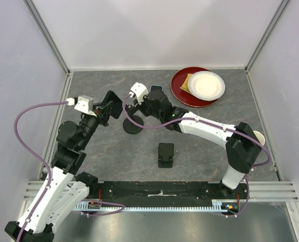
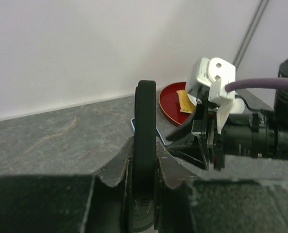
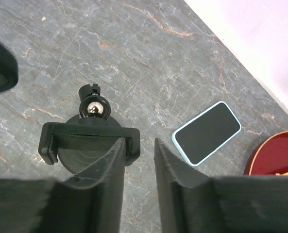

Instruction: Place the phone on the phone stand

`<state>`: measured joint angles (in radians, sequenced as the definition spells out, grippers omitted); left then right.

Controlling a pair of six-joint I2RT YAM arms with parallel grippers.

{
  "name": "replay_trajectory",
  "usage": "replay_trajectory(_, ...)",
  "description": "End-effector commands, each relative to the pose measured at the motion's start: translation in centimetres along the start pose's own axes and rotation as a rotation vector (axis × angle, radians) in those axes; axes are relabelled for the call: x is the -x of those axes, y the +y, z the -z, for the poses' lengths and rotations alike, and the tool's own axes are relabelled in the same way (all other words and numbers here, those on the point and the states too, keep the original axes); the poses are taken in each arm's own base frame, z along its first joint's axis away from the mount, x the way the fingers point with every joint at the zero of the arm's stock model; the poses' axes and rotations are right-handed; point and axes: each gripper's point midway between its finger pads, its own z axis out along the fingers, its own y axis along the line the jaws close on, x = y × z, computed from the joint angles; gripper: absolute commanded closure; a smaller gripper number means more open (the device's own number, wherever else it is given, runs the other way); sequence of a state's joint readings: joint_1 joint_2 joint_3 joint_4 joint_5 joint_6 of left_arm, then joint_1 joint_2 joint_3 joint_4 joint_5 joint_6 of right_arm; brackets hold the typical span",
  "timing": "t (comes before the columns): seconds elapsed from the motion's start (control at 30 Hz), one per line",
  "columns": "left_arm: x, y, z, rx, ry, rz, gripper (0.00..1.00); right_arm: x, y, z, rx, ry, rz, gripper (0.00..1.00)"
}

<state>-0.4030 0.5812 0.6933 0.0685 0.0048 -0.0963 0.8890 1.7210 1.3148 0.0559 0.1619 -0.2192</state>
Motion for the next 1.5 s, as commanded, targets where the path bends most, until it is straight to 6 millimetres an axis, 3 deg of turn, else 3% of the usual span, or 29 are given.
replay_trajectory(0.0,5.1,-2.1,0.0,-0.115,-0.128,-0.018,0.98,2.9,-0.4,1.2,0.096,-0.11,0.03,0.54)
replay_trajectory(0.03,5.3,-2.0,0.0,-0.117,-0.131,-0.015,0.98,3.2,0.0,1.3,0.126,-0.119,0.047,0.43)
replay_trajectory(0.13,5.4,-2.7,-0.1,-0.162,-0.136,0.006,0.98,5.2,-1.2,2.0,0.139,-0.162,0.003,0.37)
replay_trajectory(0.27,5.5,-4.5,-0.8,-0.26,-0.118,0.043,0.98,6.8,-5.5,3.9,0.071,-0.292,-0.17,0.33)
replay_trajectory(0.43,7.1,-8.4,-0.1,-0.491,-0.109,0.04,0.98,5.5,-8.8,6.7,-0.001,-0.383,-0.323,0.23)
replay_trajectory(0.47,6.8,-8.9,-0.2,-0.524,-0.1,0.03,0.98,4.1,-9.8,6.9,-0.021,-0.369,-0.353,0.2)
replay_trajectory(0.53,7.5,-10.0,0.2,-0.603,-0.128,-0.008,0.98,4.5,-10.5,7.9,0.006,-0.426,-0.405,0.15)
replay_trajectory(0.63,8.1,-9.7,-0.7,-0.601,-0.138,-0.018,0.98,1.6,-8.8,7.3,0.11,-0.357,-0.368,0.13)
replay_trajectory(0.73,8.9,-9.0,-1.5,-0.58,-0.163,-0.018,0.98,0.8,-7.6,6.1,0.186,-0.311,-0.355,0.18)
replay_trajectory(0.8,9.1,-8.6,-2.0,-0.574,-0.158,-0.012,0.98,0.8,-6.8,5.9,0.229,-0.338,-0.343,0.22)
replay_trajectory(0.83,9.5,-8.3,-2.2,-0.561,-0.169,-0.017,0.98,2.1,-6.9,6.1,0.238,-0.414,-0.325,0.28)
replay_trajectory(0.87,9.7,-8.0,-2.3,-0.55,-0.175,-0.017,0.98,1.2,-6.0,6.1,0.256,-0.429,-0.326,0.3)
replay_trajectory(0.97,9.7,-7.4,-2.0,-0.526,-0.201,-0.033,0.98,1.7,-5.3,7.2,0.239,-0.563,-0.287,0.37)
replay_trajectory(1.1,8.1,-6.6,-1.6,-0.495,-0.201,-0.014,0.98,1.6,-3.6,7.2,0.244,-0.605,-0.237,0.48)
replay_trajectory(1.3,6.8,-5.1,-1.3,-0.447,-0.19,0.062,0.98,0.8,-1.0,5.3,0.27,-0.612,-0.222,0.45)
replay_trajectory(1.47,7.0,-5.5,-0.8,-0.465,-0.198,0.074,0.98,0.8,0.1,4.4,0.256,-0.625,-0.23,0.45)
